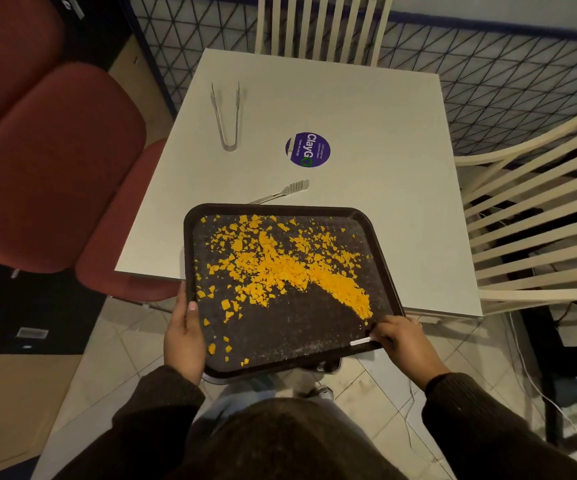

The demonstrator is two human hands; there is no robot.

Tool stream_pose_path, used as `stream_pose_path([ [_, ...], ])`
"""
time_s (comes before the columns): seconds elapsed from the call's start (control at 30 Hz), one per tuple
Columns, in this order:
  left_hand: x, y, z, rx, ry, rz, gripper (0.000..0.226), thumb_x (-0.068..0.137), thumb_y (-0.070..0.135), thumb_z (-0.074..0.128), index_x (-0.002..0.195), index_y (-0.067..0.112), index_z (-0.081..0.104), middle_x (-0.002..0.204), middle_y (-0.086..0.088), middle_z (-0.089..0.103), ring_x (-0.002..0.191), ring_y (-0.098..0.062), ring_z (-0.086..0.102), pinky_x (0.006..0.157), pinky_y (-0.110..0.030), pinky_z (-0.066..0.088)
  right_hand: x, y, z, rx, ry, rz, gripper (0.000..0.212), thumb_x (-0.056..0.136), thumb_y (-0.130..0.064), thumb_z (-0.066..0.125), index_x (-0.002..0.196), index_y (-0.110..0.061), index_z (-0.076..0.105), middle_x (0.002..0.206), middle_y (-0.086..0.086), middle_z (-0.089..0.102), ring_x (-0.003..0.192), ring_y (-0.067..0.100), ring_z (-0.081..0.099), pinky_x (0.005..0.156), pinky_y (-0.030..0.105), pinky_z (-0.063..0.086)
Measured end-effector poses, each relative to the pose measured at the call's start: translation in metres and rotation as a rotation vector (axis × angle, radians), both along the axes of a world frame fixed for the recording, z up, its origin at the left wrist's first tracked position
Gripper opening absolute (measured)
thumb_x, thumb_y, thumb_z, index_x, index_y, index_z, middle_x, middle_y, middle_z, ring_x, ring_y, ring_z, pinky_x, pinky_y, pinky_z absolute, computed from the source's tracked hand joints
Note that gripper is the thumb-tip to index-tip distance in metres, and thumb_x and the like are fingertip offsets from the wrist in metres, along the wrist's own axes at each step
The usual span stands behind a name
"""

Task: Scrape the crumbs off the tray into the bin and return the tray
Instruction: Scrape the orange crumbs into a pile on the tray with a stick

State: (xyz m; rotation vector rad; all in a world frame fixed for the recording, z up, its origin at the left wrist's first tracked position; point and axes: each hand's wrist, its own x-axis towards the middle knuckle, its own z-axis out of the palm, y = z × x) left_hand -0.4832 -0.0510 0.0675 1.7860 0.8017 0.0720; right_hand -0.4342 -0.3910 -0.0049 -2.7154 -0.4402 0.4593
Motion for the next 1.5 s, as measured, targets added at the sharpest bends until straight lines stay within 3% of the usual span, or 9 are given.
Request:
stream_pose_path([
  [0.1, 0.000, 0.003, -0.004, 0.010, 0.005, 0.004, 0.046, 0.100, 0.019, 0.028, 0.146, 0.024, 0.029, 0.137, -0.003, 0.050, 0.114, -0.011, 0.048, 0.092, -0.017, 0.036, 0.006, 0.003, -0.007, 0.020, -0.007, -0.040, 0.017, 0.080, -0.007, 0.066, 0.073, -0.022, 0.066, 0.075, -0.005, 0.060, 0.075, 0.019, 0.057, 0.070, 0.034, 0.039],
  [0.23, -0.001, 0.004, -0.004, 0.028, 0.002, -0.005, 0.045, 0.100, 0.017, 0.028, 0.145, 0.023, 0.031, 0.126, 0.007, 0.049, 0.109, -0.005, 0.046, 0.077, 0.002, 0.034, 0.025, 0.015, -0.014, 0.092, -0.081, -0.155, 0.013, 0.080, -0.005, 0.066, 0.075, -0.017, 0.067, 0.072, 0.001, 0.061, 0.068, 0.022, 0.056, 0.067, 0.041, 0.048],
  [0.33, -0.001, 0.003, -0.002, 0.014, -0.004, -0.001, 0.045, 0.101, 0.017, 0.028, 0.145, 0.024, 0.031, 0.124, 0.008, 0.049, 0.108, -0.006, 0.047, 0.083, -0.010, 0.036, 0.045, 0.031, -0.016, 0.097, -0.127, -0.227, 0.009, 0.082, -0.007, 0.065, 0.082, -0.015, 0.068, 0.077, 0.003, 0.065, 0.071, 0.023, 0.058, 0.073, 0.042, 0.048],
  [0.47, 0.000, 0.001, 0.000, 0.009, -0.018, 0.009, 0.045, 0.101, 0.018, 0.028, 0.145, 0.025, 0.030, 0.121, 0.011, 0.048, 0.108, -0.005, 0.046, 0.086, -0.015, 0.036, 0.063, 0.039, -0.010, 0.084, -0.138, -0.223, 0.008, 0.084, -0.008, 0.063, 0.083, -0.012, 0.069, 0.078, 0.005, 0.066, 0.071, 0.024, 0.058, 0.071, 0.040, 0.048],
  [0.63, 0.002, 0.003, -0.004, -0.029, -0.017, 0.043, 0.044, 0.101, 0.021, 0.029, 0.144, 0.026, 0.033, 0.123, 0.010, 0.050, 0.108, -0.005, 0.048, 0.083, -0.011, 0.037, 0.046, 0.017, -0.003, 0.060, -0.077, -0.035, 0.011, 0.078, -0.007, 0.068, 0.076, -0.017, 0.068, 0.074, 0.001, 0.064, 0.069, 0.021, 0.058, 0.067, 0.038, 0.050],
  [0.83, 0.001, 0.006, -0.011, -0.025, -0.008, 0.041, 0.043, 0.100, 0.022, 0.029, 0.143, 0.026, 0.035, 0.124, 0.007, 0.052, 0.111, -0.008, 0.049, 0.094, -0.022, 0.036, 0.006, 0.005, -0.008, 0.022, -0.028, 0.046, 0.016, 0.077, -0.006, 0.068, 0.079, -0.021, 0.067, 0.077, -0.004, 0.062, 0.075, 0.020, 0.059, 0.069, 0.032, 0.035],
  [1.03, 0.002, 0.003, -0.006, 0.000, -0.008, 0.031, 0.044, 0.100, 0.018, 0.029, 0.144, 0.023, 0.034, 0.121, 0.008, 0.051, 0.110, -0.005, 0.047, 0.082, -0.008, 0.036, 0.030, 0.036, -0.013, 0.111, -0.096, -0.041, 0.007, 0.082, -0.008, 0.064, 0.083, -0.014, 0.067, 0.079, 0.004, 0.063, 0.076, 0.024, 0.057, 0.070, 0.040, 0.045],
  [1.23, 0.002, 0.004, -0.008, 0.015, -0.006, 0.041, 0.044, 0.100, 0.021, 0.029, 0.144, 0.025, 0.033, 0.127, 0.005, 0.051, 0.111, -0.007, 0.046, 0.093, -0.022, 0.035, 0.058, 0.052, -0.006, 0.115, -0.107, -0.159, 0.010, 0.084, -0.004, 0.061, 0.085, -0.011, 0.069, 0.083, 0.007, 0.066, 0.078, 0.026, 0.058, 0.075, 0.042, 0.048],
  [1.5, 0.002, 0.004, -0.006, -0.001, -0.031, 0.045, 0.044, 0.100, 0.020, 0.029, 0.143, 0.022, 0.035, 0.127, 0.009, 0.047, 0.114, -0.004, 0.043, 0.089, -0.012, 0.033, 0.006, 0.024, 0.002, 0.049, -0.046, 0.065, 0.009, 0.082, -0.011, 0.064, 0.081, -0.019, 0.067, 0.075, 0.000, 0.060, 0.074, 0.022, 0.056, 0.072, 0.037, 0.038],
])
